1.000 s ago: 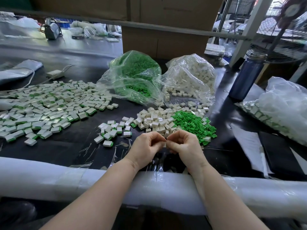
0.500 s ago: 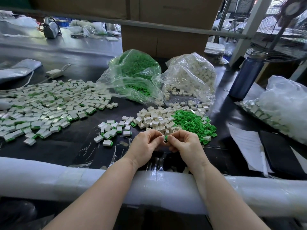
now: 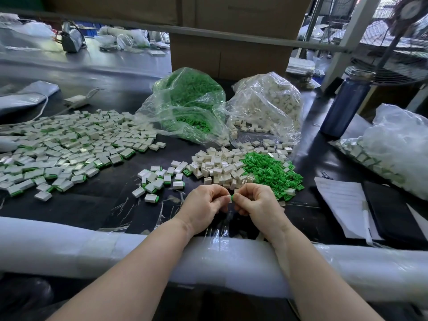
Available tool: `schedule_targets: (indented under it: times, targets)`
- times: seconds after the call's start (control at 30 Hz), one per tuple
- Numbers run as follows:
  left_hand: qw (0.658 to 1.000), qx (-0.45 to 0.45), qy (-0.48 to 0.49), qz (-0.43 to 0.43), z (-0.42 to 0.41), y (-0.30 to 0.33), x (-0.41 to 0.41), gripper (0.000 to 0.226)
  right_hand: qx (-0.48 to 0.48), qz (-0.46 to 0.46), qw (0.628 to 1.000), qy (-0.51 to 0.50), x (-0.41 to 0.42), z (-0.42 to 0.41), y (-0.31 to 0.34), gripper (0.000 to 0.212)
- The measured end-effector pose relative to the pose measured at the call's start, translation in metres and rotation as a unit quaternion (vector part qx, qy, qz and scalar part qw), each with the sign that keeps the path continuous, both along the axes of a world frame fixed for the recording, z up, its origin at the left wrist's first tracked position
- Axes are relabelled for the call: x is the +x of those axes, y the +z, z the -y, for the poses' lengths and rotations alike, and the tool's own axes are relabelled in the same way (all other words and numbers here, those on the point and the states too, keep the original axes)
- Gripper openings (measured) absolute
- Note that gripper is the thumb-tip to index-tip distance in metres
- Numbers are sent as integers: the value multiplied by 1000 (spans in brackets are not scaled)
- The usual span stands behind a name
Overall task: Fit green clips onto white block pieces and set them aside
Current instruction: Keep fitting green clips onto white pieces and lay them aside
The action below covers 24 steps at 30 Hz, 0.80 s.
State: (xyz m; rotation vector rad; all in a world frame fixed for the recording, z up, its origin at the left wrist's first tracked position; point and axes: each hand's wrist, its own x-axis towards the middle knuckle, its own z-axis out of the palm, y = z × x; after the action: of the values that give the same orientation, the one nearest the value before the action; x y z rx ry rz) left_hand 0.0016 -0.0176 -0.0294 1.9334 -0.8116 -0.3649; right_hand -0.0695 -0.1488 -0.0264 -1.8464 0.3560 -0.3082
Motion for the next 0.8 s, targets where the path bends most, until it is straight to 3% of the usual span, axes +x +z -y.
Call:
schedule_targets:
  times: [0.27, 0.43, 0.53, 0.63, 0.8]
  targets:
    - [999, -28, 19, -8, 2, 1, -2, 11, -19, 39, 999, -14, 1, -3, 0, 18]
    - [999, -38, 18, 8, 6, 0, -5, 2, 42, 79, 995, -45, 1, -3, 2, 20]
    - [998, -15, 26, 54, 5, -2, -5, 20, 54, 72, 995, -53, 1, -3, 2, 19]
    - [994, -23, 51, 93, 5, -1, -5, 13, 63, 66, 995, -48, 0, -3, 3, 17]
    - [998, -35, 49, 22, 5, 1, -5, 13, 76, 72, 994, -34, -2, -2, 5, 15]
